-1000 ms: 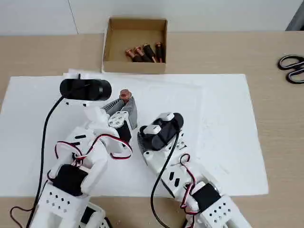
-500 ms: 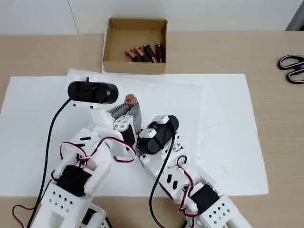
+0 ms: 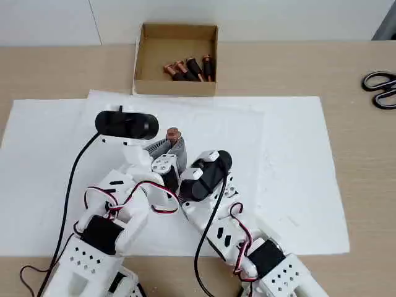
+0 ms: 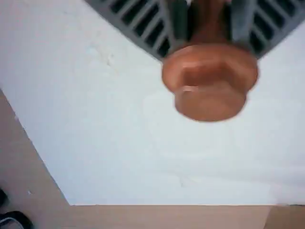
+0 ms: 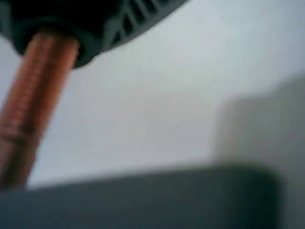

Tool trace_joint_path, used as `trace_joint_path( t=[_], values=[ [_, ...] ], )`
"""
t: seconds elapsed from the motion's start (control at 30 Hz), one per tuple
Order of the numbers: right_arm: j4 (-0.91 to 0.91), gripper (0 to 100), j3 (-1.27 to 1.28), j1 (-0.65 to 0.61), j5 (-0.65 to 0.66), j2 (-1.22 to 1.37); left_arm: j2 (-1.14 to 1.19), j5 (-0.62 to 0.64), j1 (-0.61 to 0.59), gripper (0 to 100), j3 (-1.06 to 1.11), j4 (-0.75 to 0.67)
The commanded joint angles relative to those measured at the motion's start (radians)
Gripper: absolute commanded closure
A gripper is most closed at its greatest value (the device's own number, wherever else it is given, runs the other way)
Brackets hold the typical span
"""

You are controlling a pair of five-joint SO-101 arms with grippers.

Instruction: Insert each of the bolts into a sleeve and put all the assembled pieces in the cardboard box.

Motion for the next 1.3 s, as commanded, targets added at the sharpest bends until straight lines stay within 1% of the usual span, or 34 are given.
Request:
trace_joint_path(
  t=[0.0, 0.1, 0.27, 0.53, 0.8, 1.27],
  values=[
    [-0.025, 99.5, -0.012, -0.004, 0.009, -0.030, -0.023, 0.006, 0.002, 99, 0.001, -0.029],
    [-0.025, 99.5, -0.014, -0.001, 0.009, -0.030, -0.023, 0.006, -0.003, 99, 0.002, -0.025],
    [-0.025, 99.5, -0.014, -0.001, 0.011, -0.030, -0.023, 0.002, -0.003, 99, -0.002, 0.058],
    [-0.025, 99.5, -0.014, 0.001, 0.011, -0.031, -0.023, 0.002, -0.003, 99, -0.005, 0.123],
    [-0.025, 99.5, -0.014, 0.001, 0.011, -0.031, -0.023, 0.002, -0.005, 99, 0.001, 0.132],
    [-0.025, 99.5, -0.014, 0.001, 0.011, -0.031, -0.021, 0.002, 0.000, 99, 0.001, 0.255]
  ],
)
